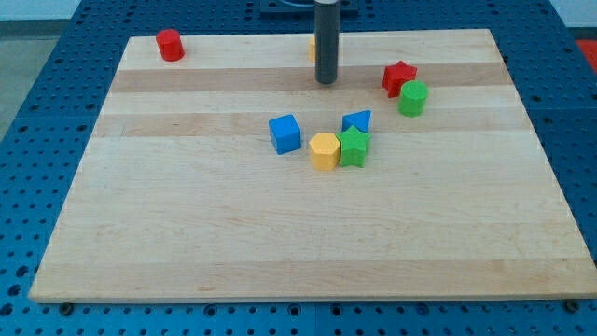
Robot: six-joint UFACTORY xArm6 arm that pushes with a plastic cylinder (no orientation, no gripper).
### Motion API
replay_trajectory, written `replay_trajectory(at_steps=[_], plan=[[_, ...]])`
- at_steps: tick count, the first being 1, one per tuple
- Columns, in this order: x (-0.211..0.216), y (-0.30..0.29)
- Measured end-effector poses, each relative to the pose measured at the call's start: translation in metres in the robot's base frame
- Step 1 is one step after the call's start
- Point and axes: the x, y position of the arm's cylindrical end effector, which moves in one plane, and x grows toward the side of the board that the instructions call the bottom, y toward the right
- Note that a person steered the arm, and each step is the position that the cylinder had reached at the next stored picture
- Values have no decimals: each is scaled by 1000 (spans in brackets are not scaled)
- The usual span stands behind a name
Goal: Nudge the yellow heart a bit left
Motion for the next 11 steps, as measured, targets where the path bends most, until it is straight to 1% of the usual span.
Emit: replay_trajectory(at_steps=[1,2,3,4,9,11], plan=[[-14,45],[-45,71],[-76,82],[-89,79],[-89,-13],[-89,-15]])
